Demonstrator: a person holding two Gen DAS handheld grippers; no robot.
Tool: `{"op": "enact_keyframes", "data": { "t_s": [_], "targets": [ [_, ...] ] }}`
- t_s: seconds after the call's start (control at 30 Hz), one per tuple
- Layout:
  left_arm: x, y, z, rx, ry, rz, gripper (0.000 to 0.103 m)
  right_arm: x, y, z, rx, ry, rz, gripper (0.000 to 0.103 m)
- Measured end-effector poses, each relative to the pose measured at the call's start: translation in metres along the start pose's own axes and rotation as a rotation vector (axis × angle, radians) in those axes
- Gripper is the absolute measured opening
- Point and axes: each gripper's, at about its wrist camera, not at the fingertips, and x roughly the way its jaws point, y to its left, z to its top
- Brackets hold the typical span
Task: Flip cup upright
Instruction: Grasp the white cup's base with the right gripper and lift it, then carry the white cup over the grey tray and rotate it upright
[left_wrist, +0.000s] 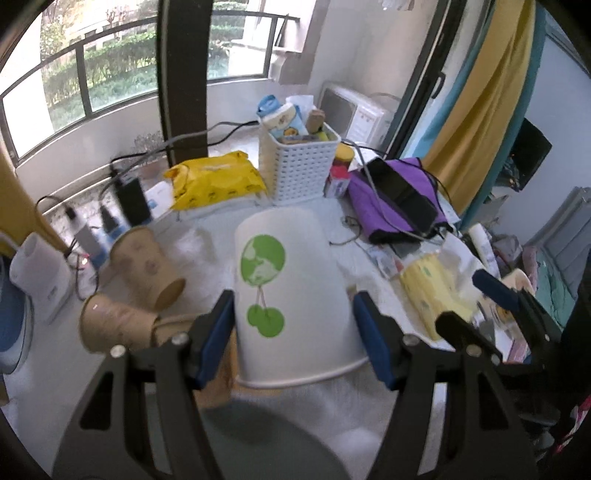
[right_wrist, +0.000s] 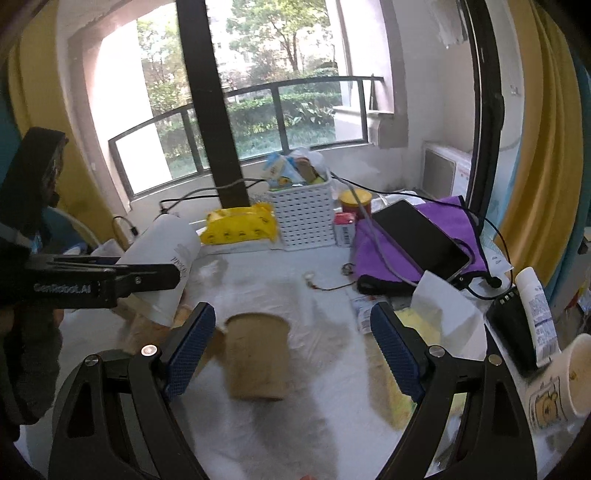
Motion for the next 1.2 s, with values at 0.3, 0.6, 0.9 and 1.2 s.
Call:
{"op": "enact_keyframes", "data": {
  "t_s": [0.3, 0.6, 0.9, 1.2],
  "targets": [
    [-0.051, 0.016, -0.057, 0.007, -0.018, -0.017, 0.066, -0.037, 0.045, -0.025, -0.038, -0.028, 0.009, 0.088],
    [-0.067, 0.032, -0.135, 0.001, 0.032, -0.014, 0.066, -0.055, 0.081, -0.067, -0.069, 0.002, 0.032, 0.088],
    [-0.066, 0.036, -0.199, 0.116, 0.092, 0.018, 0.066, -0.064, 0.099, -0.118, -0.071, 0.045, 0.053, 0.088],
    [-0.061, 0.023, -0.226, 0.295, 0.072, 0.054, 0.068, -0.057, 0.098, -0.147, -0.083, 0.120, 0.069, 0.088]
  ]
}}
